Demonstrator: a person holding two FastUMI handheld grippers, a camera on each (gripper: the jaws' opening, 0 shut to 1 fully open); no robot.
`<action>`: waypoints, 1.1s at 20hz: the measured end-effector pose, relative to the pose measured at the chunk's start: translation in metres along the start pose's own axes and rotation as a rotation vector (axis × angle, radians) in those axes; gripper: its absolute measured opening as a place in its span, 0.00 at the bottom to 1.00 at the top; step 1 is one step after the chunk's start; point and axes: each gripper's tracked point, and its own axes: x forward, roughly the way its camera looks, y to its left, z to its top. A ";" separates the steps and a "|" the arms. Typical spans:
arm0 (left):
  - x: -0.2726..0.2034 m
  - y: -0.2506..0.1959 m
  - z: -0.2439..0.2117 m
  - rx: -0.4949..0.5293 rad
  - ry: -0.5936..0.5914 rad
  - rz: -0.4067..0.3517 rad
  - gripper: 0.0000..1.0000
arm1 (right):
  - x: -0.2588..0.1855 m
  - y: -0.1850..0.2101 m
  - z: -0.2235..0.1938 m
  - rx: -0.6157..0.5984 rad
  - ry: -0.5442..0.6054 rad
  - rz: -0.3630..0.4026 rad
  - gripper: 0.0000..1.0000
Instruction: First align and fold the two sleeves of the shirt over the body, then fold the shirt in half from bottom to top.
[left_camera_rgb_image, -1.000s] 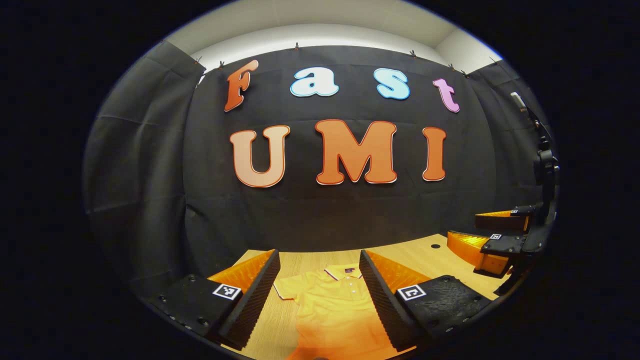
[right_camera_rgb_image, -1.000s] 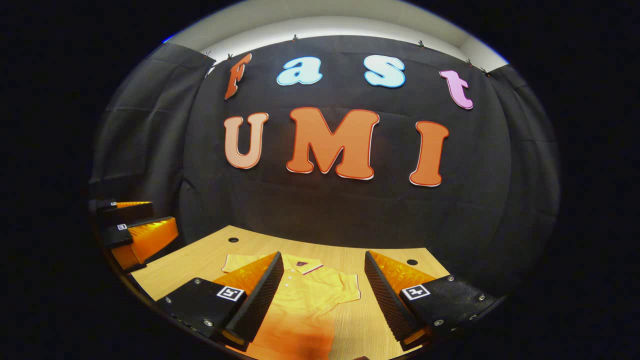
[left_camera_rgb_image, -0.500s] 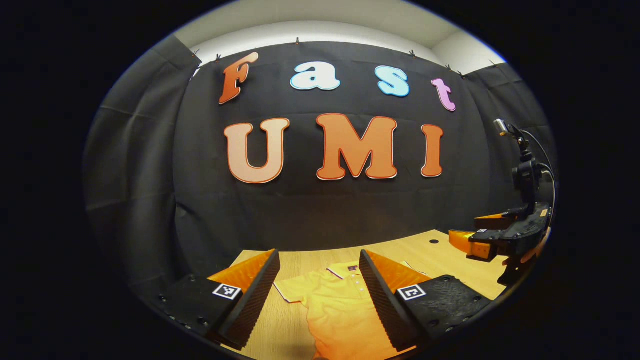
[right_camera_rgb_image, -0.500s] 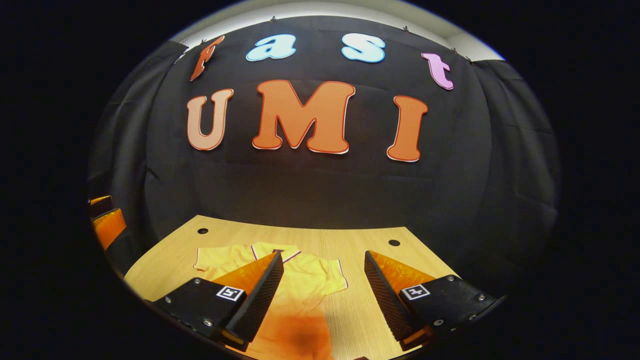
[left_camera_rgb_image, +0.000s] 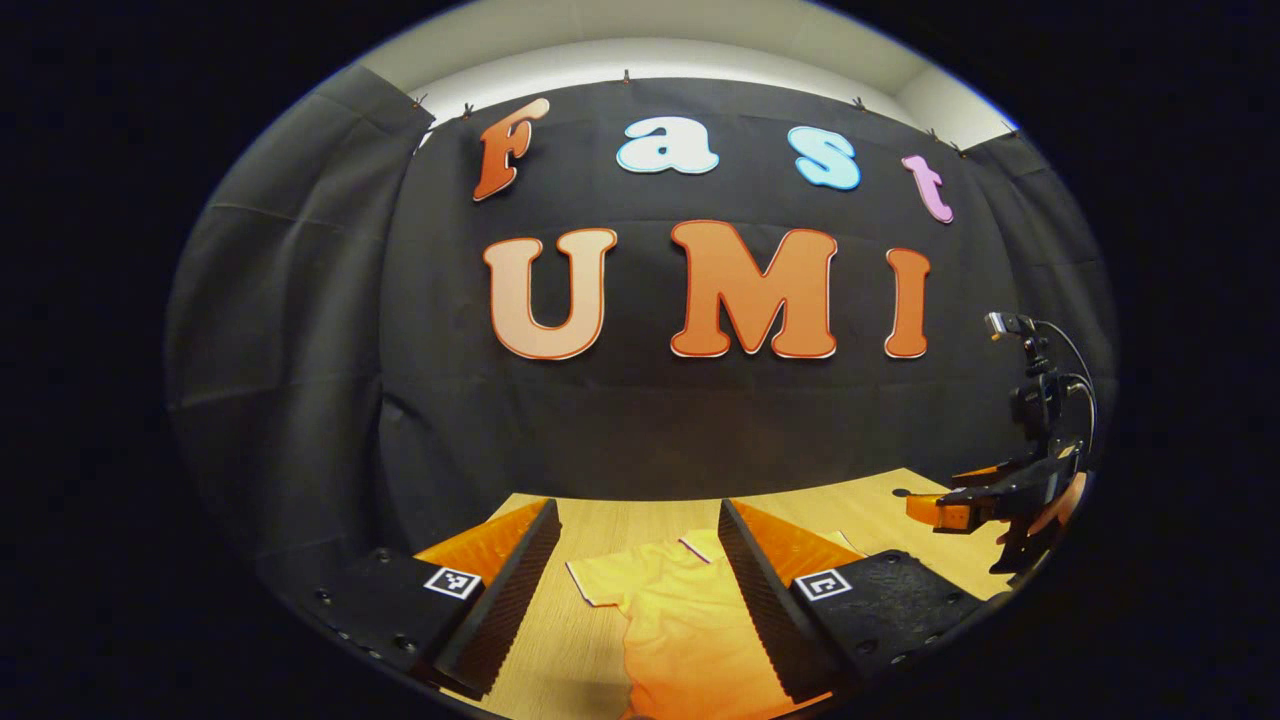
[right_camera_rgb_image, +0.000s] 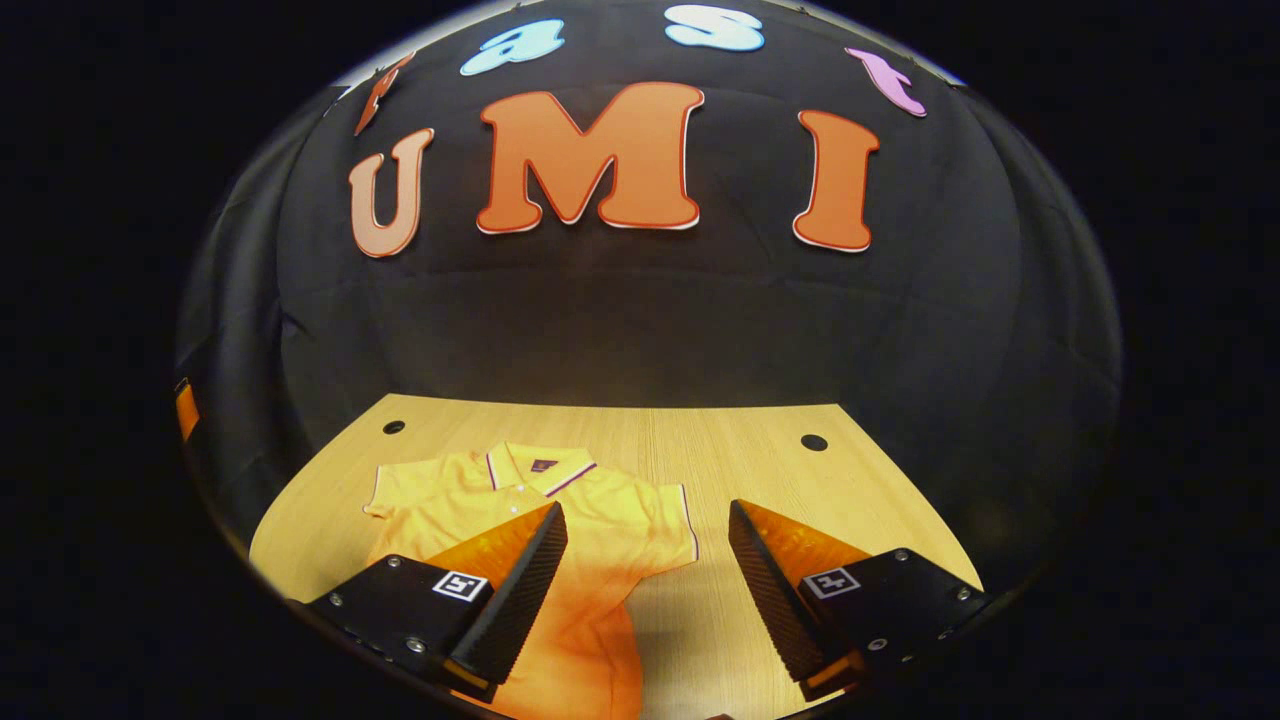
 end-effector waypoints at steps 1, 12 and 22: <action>-0.001 0.001 0.000 0.009 0.003 0.021 0.98 | 0.011 -0.003 -0.006 0.001 0.031 0.006 0.99; -0.018 0.011 -0.037 0.039 0.141 0.227 0.97 | 0.106 -0.031 -0.068 0.013 0.329 0.056 0.95; -0.027 0.008 -0.049 0.069 0.221 0.315 0.99 | 0.166 -0.032 -0.106 -0.020 0.540 0.090 0.78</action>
